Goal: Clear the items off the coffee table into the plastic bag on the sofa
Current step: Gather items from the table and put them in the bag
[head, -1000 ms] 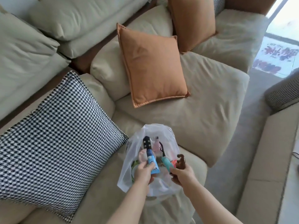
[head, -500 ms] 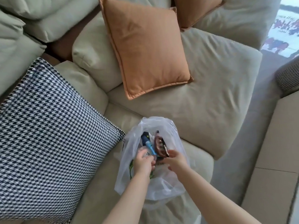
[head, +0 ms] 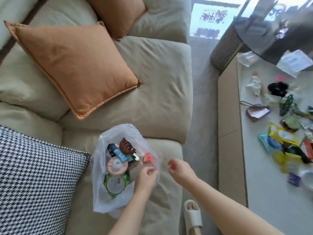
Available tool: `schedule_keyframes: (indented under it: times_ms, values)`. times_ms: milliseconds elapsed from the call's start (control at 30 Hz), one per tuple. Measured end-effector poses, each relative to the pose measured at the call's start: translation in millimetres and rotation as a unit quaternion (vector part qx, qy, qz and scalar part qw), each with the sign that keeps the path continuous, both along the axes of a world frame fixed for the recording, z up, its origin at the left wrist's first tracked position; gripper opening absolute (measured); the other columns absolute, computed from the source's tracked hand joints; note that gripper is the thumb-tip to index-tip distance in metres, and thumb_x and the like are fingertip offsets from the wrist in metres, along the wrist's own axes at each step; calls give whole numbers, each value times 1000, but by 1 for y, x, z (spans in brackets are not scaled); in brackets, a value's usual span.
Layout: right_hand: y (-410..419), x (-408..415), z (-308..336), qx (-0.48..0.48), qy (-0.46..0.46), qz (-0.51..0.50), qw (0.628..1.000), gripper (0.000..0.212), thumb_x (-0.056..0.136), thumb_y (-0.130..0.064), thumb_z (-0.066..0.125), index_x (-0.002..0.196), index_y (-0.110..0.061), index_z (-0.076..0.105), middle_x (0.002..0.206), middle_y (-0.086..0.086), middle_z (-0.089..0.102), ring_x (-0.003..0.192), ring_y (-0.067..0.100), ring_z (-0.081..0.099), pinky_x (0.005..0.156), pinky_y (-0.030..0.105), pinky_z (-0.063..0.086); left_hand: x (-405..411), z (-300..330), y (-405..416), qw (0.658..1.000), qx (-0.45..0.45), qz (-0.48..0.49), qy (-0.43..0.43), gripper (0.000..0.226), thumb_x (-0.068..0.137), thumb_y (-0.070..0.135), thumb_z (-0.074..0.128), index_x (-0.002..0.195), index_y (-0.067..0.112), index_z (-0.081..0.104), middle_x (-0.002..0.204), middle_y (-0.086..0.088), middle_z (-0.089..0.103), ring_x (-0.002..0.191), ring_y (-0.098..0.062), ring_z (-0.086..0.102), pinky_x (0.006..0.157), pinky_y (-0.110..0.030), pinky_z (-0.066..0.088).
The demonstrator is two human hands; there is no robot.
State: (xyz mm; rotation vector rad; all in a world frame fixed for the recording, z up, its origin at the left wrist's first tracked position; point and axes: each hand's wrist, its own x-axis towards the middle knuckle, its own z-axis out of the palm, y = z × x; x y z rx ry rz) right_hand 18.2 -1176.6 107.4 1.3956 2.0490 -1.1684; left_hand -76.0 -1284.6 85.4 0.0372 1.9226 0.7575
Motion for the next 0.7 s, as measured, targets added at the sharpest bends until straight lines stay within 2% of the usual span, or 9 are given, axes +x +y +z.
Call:
schedule_keyframes:
  times_ms: [67, 167, 233, 300, 333, 400, 467, 567, 700]
  values:
    - [2, 27, 3, 11, -5, -10, 1000, 36, 86, -16, 46, 120, -18, 57, 119, 5, 62, 116, 24, 54, 96, 31, 43, 21, -2, 7, 1000, 2, -14, -15, 16, 81, 19, 63, 97, 18, 62, 89, -15, 68, 73, -26, 62, 74, -43, 53]
    - [7, 69, 9, 25, -9, -54, 998, 32, 87, -23, 47, 116, -17, 59, 118, 7, 62, 115, 27, 55, 96, 34, 44, 55, 4, 23, 998, 8, -43, -33, 13, 85, 13, 61, 98, 12, 59, 72, -3, 59, 56, -17, 52, 52, -24, 39]
    - [14, 100, 14, 35, -10, -93, 995, 27, 89, -24, 47, 112, -17, 60, 117, 8, 63, 112, 27, 56, 93, 33, 44, 81, 8, 37, 997, 12, -63, -45, 19, 83, 14, 63, 101, 8, 58, 67, -1, 55, 53, -15, 47, 49, -21, 32]
    - [22, 133, 16, 38, -8, -135, 990, 25, 90, -24, 48, 110, -18, 61, 116, 6, 64, 111, 26, 57, 93, 33, 45, 109, 10, 49, 994, 24, -97, -38, 38, 73, 24, 66, 105, 4, 59, 68, -3, 57, 54, -16, 48, 51, -24, 33]
    - [26, 150, 16, 40, -6, -155, 987, 25, 89, -24, 49, 110, -18, 62, 116, 5, 65, 110, 25, 58, 93, 32, 46, 123, 11, 56, 992, 27, -117, -33, 39, 73, 24, 67, 106, 3, 60, 72, -6, 60, 56, -21, 52, 53, -27, 38]
    - [35, 186, 14, 45, -4, -183, 982, 23, 89, -24, 50, 108, -18, 62, 115, 3, 66, 110, 22, 58, 93, 31, 45, 152, 13, 69, 986, 33, -161, -17, 28, 82, 18, 66, 105, 5, 61, 89, -15, 68, 78, -32, 65, 69, -38, 52]
    - [42, 224, 11, 44, -6, -213, 976, 23, 88, -23, 51, 107, -18, 63, 115, 2, 67, 110, 21, 59, 93, 30, 46, 183, 13, 78, 979, 26, -202, -8, 20, 84, 21, 65, 103, 14, 62, 103, -14, 69, 97, -33, 67, 85, -42, 52]
    - [48, 285, 7, 26, -7, -246, 969, 25, 88, -22, 52, 110, -18, 63, 117, 1, 66, 110, 22, 59, 92, 29, 46, 235, 11, 86, 970, 18, -244, -5, 13, 83, 27, 65, 95, 26, 60, 101, -8, 70, 99, -28, 67, 88, -40, 51]
    - [60, 368, 8, 16, -14, -280, 960, 25, 90, -23, 50, 112, -19, 62, 118, 4, 65, 110, 25, 59, 92, 32, 47, 311, 16, 102, 953, 5, -304, -11, 17, 83, 30, 62, 100, 25, 61, 102, -5, 70, 98, -25, 67, 87, -37, 52]
